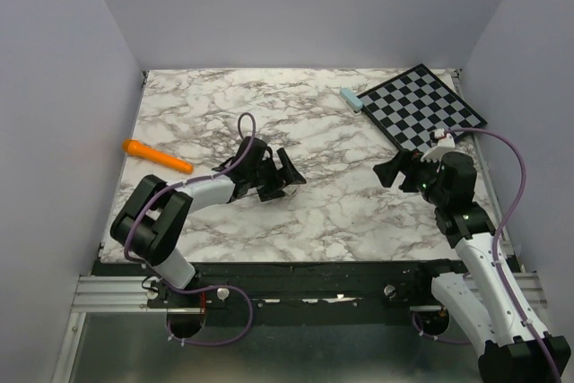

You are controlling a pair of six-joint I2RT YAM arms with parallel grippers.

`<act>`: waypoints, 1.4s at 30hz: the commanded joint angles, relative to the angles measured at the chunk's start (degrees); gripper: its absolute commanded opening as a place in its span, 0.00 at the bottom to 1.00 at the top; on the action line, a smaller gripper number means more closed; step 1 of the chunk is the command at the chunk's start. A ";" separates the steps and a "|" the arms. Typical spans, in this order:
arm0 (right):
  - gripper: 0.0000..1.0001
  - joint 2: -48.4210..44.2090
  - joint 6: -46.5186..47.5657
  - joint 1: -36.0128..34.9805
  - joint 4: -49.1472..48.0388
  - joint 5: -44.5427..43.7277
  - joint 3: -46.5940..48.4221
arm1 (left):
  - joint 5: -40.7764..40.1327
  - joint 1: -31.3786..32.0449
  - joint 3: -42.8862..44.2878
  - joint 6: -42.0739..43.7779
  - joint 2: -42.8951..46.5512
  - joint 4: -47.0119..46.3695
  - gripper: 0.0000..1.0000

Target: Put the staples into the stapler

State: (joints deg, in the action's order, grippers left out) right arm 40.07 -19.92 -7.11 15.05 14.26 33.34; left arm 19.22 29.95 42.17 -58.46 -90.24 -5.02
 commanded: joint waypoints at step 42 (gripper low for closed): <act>0.78 51.15 -33.51 -24.00 -32.36 8.06 6.12 | 9.07 -8.69 10.47 21.10 -4.94 11.43 0.58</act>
State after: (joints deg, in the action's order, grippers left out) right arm 88.88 -50.43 -30.37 -12.10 22.17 37.52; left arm 23.14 21.43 50.46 -39.35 -92.47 6.28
